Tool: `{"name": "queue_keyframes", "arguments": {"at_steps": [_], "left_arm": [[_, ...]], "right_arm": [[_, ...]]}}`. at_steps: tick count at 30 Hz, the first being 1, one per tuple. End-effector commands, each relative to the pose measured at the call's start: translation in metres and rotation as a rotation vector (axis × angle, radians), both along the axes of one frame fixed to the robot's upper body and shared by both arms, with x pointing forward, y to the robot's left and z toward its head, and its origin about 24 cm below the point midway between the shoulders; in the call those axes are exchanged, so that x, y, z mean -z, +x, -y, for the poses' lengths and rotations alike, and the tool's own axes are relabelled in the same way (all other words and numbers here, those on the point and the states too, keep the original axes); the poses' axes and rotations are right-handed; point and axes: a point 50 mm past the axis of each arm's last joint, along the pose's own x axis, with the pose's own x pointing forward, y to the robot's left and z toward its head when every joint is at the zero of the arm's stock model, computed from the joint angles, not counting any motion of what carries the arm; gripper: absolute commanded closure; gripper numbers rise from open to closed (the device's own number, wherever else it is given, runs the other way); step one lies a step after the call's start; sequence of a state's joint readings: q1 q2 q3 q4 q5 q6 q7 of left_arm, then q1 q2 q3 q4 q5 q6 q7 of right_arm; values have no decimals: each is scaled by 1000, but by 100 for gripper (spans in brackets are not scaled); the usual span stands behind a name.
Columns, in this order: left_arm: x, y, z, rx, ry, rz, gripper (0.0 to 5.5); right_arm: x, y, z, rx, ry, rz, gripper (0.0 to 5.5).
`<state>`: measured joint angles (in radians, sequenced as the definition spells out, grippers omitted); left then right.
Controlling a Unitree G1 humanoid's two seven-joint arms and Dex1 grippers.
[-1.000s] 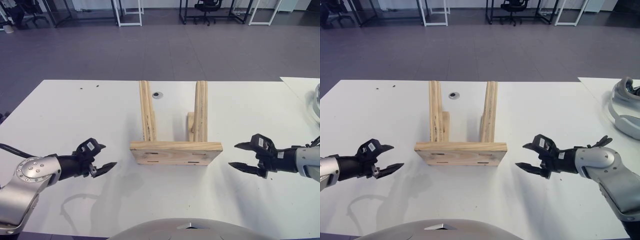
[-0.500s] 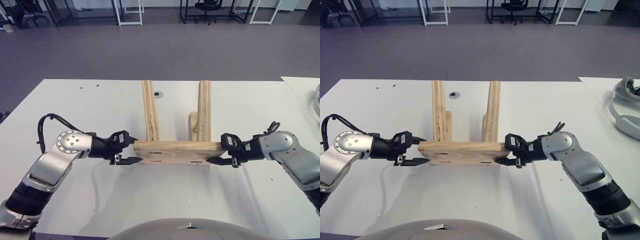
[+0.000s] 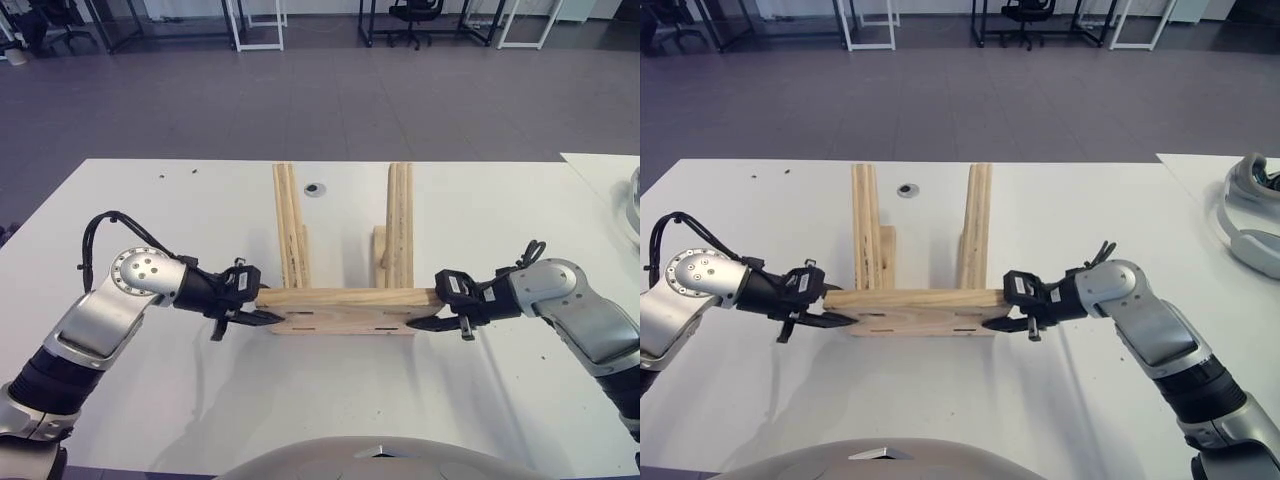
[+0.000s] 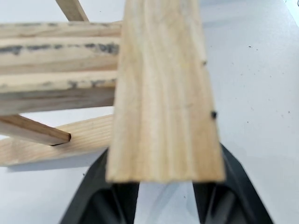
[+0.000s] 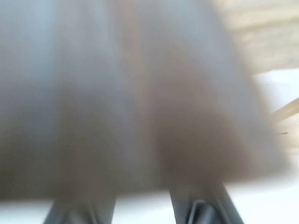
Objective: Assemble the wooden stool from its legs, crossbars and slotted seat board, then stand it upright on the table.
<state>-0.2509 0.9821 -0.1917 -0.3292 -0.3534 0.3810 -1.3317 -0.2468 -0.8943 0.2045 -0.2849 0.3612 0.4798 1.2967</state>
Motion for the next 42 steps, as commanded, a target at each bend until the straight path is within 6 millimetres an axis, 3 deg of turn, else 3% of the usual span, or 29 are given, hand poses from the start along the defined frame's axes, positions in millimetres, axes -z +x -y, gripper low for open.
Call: {"name": "queue_keyframes", "arguments": {"at_steps": [1,4,6,8,11,14,17,21,22,24,27,34,37,41,42], "left_arm": [[-94,1,4,130,-169,-193,419],[-191,-2,6,158,-363,-484,419],[-224,3,8,144,-456,-643,419],[-232,15,7,139,-534,-778,419],[-210,20,0,158,-576,-1015,419],[-181,22,-2,176,-605,-1249,419],[-149,16,-6,139,-582,-1396,419],[-96,22,-13,-79,-560,-1450,419],[-82,22,-15,-151,-548,-1432,419],[-58,26,-23,-311,-540,-1362,365],[-40,37,-30,-487,-580,-1258,317],[-45,42,-47,-622,-676,-1139,206],[-45,42,-72,-742,-766,-1078,154],[-43,35,-110,-913,-839,-870,94],[-28,41,-122,-1042,-817,-674,70]], "right_arm": [[-114,4,-4,-207,209,-147,415],[-211,-17,-14,-355,292,-470,417],[-240,-23,-23,-423,313,-633,417],[-246,-20,-22,-443,359,-760,417],[-219,-5,-16,-392,413,-1003,417],[-198,4,-26,-428,439,-1242,417],[-156,9,-33,-386,423,-1436,417],[-103,25,-32,-206,489,-1539,417],[-89,27,-28,-127,501,-1541,380],[-71,30,-16,9,526,-1548,334],[-60,28,-1,141,532,-1517,278],[-63,24,36,335,657,-1331,152],[-50,15,49,438,690,-1222,92],[-28,20,76,743,780,-792,23],[-10,34,90,948,764,-539,11]]}}
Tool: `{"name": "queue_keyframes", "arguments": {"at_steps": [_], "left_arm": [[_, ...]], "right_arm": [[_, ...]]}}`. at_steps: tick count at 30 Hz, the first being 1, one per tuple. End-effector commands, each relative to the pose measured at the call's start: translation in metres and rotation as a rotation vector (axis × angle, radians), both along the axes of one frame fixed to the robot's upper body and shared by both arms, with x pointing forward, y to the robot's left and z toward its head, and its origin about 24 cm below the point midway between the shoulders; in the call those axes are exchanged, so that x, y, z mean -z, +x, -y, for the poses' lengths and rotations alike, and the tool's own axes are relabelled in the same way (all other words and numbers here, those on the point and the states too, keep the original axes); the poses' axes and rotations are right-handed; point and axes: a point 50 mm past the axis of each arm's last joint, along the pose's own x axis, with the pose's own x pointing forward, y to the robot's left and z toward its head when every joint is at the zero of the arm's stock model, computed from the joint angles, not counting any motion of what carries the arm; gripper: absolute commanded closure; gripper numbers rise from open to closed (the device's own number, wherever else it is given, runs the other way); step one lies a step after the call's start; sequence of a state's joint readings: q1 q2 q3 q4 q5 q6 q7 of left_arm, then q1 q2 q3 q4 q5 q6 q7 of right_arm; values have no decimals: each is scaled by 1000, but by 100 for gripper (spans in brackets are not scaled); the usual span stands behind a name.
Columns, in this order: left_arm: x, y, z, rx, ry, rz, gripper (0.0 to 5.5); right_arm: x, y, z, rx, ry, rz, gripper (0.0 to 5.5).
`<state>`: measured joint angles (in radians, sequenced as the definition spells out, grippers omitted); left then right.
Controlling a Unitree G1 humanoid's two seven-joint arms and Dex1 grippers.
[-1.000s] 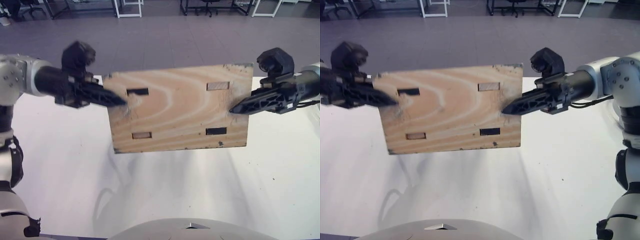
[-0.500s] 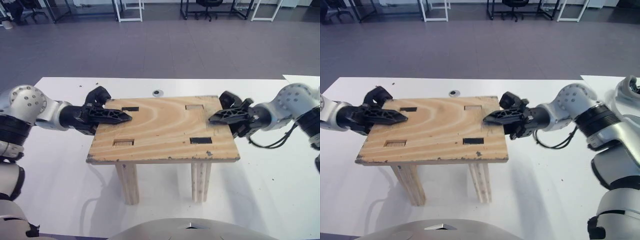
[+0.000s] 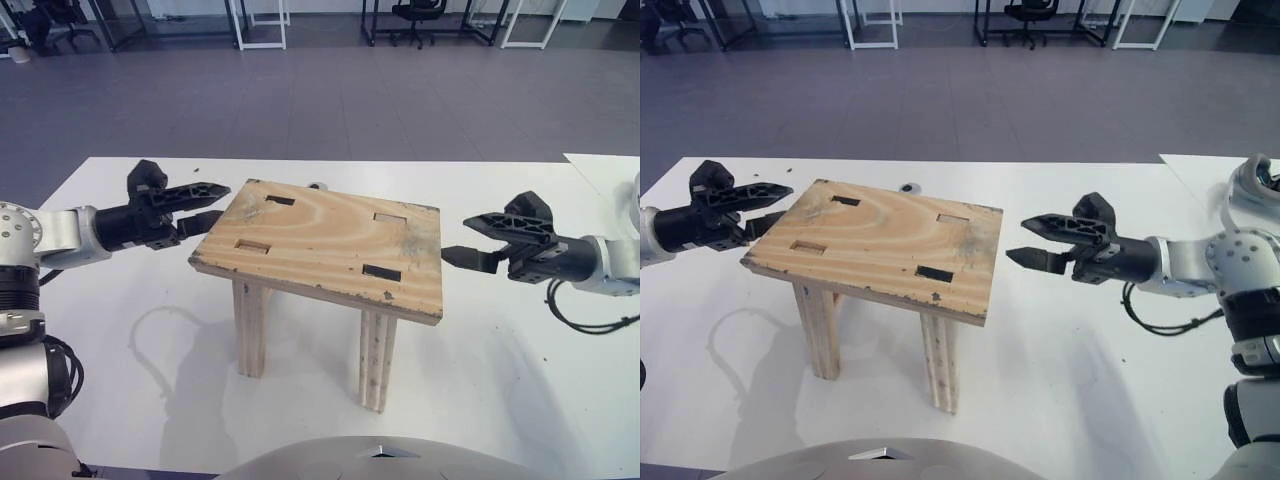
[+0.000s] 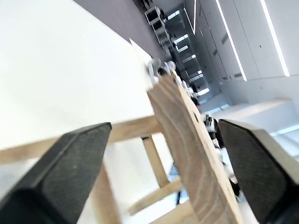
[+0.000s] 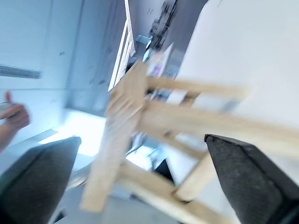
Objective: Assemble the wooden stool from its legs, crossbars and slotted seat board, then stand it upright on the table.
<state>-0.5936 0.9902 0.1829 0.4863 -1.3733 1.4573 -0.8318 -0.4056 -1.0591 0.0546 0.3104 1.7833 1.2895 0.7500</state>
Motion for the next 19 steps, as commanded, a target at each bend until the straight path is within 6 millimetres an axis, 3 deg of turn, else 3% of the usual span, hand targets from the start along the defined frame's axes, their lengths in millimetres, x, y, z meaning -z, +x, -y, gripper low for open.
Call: {"name": "queue_keyframes", "arguments": {"at_steps": [1,2,3,6,11,19], "left_arm": [[44,11,-44,-408,469,245,70],[65,16,-48,-495,689,352,70],[83,17,-46,-571,800,411,70],[121,8,-33,-763,940,465,70],[128,12,-33,-927,1043,522,70],[116,32,-31,-952,1103,630,70]], "right_arm": [[48,30,41,631,-495,334,11],[66,34,49,783,-667,398,11],[83,35,52,874,-810,454,11],[115,38,29,913,-965,542,11],[128,51,20,1009,-1001,576,11],[126,58,25,1194,-995,561,11]]}}
